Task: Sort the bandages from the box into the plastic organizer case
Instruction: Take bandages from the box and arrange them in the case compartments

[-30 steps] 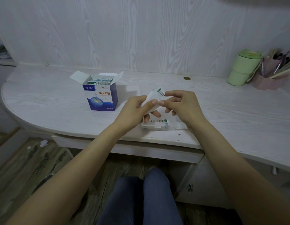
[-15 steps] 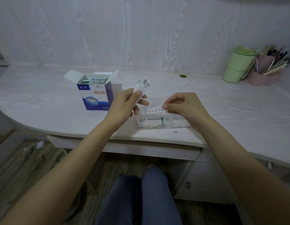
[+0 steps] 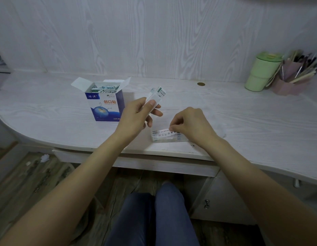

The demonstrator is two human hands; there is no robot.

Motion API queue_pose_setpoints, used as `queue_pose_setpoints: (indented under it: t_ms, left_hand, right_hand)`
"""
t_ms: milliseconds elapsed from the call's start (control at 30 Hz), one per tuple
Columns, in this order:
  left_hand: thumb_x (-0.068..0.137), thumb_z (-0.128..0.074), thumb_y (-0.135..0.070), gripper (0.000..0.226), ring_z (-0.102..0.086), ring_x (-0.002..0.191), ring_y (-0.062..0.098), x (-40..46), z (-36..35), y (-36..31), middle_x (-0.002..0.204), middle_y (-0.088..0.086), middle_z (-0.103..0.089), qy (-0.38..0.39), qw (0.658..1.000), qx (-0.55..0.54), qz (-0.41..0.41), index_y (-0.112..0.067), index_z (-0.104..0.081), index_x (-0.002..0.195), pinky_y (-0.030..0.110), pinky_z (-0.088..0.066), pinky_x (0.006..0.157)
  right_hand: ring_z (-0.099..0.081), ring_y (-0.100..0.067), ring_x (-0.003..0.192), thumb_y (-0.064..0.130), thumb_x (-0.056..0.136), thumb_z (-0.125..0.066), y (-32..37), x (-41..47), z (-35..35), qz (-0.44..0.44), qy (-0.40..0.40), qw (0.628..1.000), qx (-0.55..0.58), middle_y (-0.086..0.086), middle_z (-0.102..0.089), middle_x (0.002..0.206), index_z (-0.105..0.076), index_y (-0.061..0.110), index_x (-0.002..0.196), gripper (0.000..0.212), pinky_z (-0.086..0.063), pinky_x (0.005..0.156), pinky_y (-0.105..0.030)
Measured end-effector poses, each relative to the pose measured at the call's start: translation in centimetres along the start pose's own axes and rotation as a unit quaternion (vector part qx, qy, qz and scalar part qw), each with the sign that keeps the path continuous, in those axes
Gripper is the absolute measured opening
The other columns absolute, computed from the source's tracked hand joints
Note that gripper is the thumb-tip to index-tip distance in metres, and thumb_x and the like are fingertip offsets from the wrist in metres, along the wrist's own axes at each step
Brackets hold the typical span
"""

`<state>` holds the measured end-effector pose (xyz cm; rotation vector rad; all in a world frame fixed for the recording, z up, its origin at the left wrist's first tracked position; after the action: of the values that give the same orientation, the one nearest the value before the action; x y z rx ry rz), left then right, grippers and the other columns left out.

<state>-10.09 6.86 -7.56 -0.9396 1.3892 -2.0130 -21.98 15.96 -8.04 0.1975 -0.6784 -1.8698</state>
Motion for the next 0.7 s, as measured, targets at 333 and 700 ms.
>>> queue_pose_setpoints:
  t_ms: [333, 700]
  left_hand:
    - [0.099, -0.045, -0.031, 0.024, -0.050, 0.045, 0.005, -0.1, 0.3, -0.2, 0.080, -0.003, -0.072, -0.003, 1.000, 0.006, -0.003, -0.018, -0.064, 0.091, 0.015, -0.036, 0.043]
    - [0.099, -0.045, -0.032, 0.026, -0.051, 0.047, 0.006, 0.1, 0.3, -0.2, 0.082, -0.001, -0.072, 0.004, 1.000, 0.015, -0.006, -0.016, -0.064, 0.094, 0.016, -0.037, 0.045]
  right_hand:
    - [-0.060, -0.012, 0.083, 0.019, 0.083, -0.067, 2.0, 0.6, -0.6, 0.060, 0.069, 0.982, -0.166, 0.010, -0.066, 0.081, -0.073, 0.022, 0.082, 0.007, -0.043, 0.064, -0.026]
    - [-0.062, -0.014, 0.081, 0.023, 0.082, -0.068, 2.8, 1.3, -1.1, 0.093, 0.115, 0.975, -0.167, 0.007, -0.069, 0.085, -0.071, 0.021, 0.081, 0.004, -0.044, 0.061, -0.025]
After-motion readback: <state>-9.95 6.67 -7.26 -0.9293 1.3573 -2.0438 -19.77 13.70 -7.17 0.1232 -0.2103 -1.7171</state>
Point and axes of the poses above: each hand's wrist, its own x-axis towards the middle knuckle, its own z-axis out of the back of the hand, y = z × x, the point moved 8 cm from there along x, towards the middle knuckle
